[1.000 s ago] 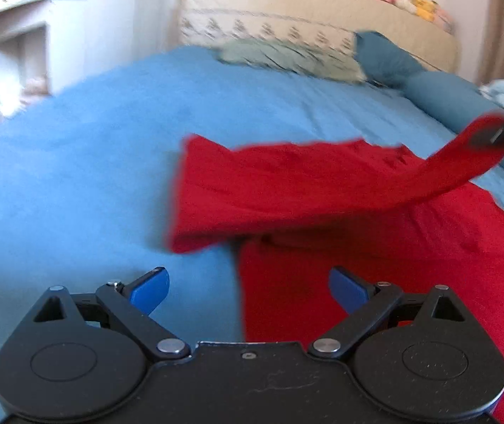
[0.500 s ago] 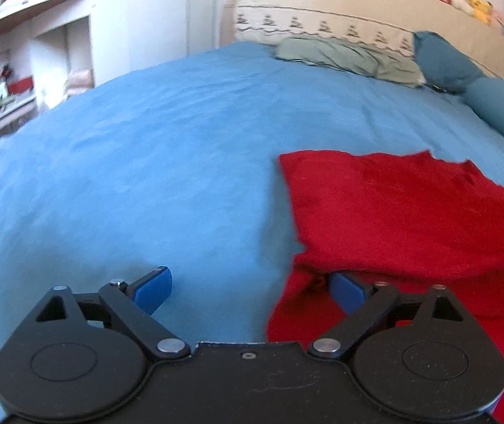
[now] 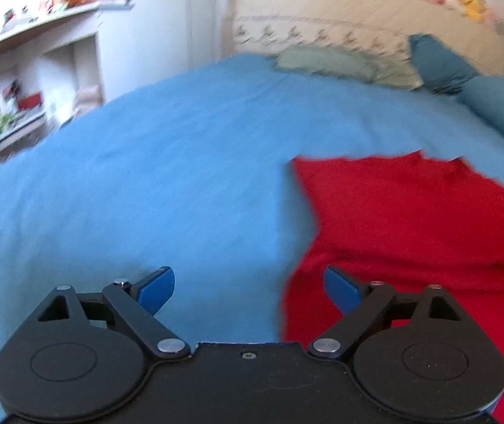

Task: Fold small clothes

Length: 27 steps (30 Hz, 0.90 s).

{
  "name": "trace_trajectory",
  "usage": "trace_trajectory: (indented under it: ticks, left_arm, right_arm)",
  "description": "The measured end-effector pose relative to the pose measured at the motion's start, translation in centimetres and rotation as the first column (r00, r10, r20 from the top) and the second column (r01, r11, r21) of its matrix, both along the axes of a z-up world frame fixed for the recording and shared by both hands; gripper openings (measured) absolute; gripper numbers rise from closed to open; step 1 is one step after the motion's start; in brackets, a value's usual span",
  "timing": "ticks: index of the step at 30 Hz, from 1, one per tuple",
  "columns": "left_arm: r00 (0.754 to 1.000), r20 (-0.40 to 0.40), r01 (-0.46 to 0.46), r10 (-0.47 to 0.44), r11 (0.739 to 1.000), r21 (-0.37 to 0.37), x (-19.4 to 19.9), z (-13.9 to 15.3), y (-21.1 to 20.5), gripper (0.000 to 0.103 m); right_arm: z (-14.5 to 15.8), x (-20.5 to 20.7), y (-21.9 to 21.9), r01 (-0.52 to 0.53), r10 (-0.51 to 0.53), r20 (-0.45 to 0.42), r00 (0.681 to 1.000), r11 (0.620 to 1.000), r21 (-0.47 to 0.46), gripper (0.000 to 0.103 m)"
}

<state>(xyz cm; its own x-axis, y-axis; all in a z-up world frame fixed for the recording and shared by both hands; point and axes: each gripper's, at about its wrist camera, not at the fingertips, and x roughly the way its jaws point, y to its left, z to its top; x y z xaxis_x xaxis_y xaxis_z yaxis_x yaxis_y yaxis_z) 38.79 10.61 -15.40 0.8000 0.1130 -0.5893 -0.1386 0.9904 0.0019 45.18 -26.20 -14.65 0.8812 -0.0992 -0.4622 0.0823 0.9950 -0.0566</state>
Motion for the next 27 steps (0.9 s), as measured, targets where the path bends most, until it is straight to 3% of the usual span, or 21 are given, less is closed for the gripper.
trace_trajectory:
  ticks: [4,6,9,12,17,22,27]
  left_arm:
    - [0.992,0.044,0.119,-0.116,0.991,-0.056,1.0,1.7,-2.5,0.097]
    - [0.986,0.049,0.161,-0.159,0.986,-0.044,1.8,1.8,-4.3,0.098]
    - [0.975,0.016,0.22,-0.219,0.974,-0.062,3.9,0.7,-6.3,0.098]
    - [0.968,-0.046,0.239,-0.246,0.963,-0.122,5.7,-1.1,-6.7,0.098]
    - [0.961,-0.095,0.253,-0.259,0.965,-0.076,5.2,-1.1,-7.1,0.099]
    - [0.989,-0.013,0.147,-0.147,0.989,0.021,-0.3,4.2,-5.8,0.1]
    - [0.985,0.05,0.162,-0.165,0.985,0.06,-9.6,9.4,-4.7,0.103]
  right_arm:
    - [-0.6,-0.1,1.9,-0.113,0.113,-0.041,0.993,0.994,0.011,0.103]
    - [-1.3,0.9,2.4,-0.125,0.125,-0.077,0.989,0.992,0.015,0.103]
    - [-3.3,2.8,2.4,-0.065,0.069,-0.159,0.985,0.997,0.032,0.103]
    - [-4.1,2.4,0.9,-0.026,0.043,-0.135,0.99,0.992,0.122,0.103]
    - [-3.0,1.0,0.3,0.024,-0.01,-0.124,0.992,0.993,0.113,0.103]
    - [1.9,-4.6,-1.7,-0.003,0.012,-0.053,0.999,0.984,0.18,0.103]
    - [7.5,-12.8,-2.4,-0.076,0.083,-0.059,0.995,0.99,0.121,0.103]
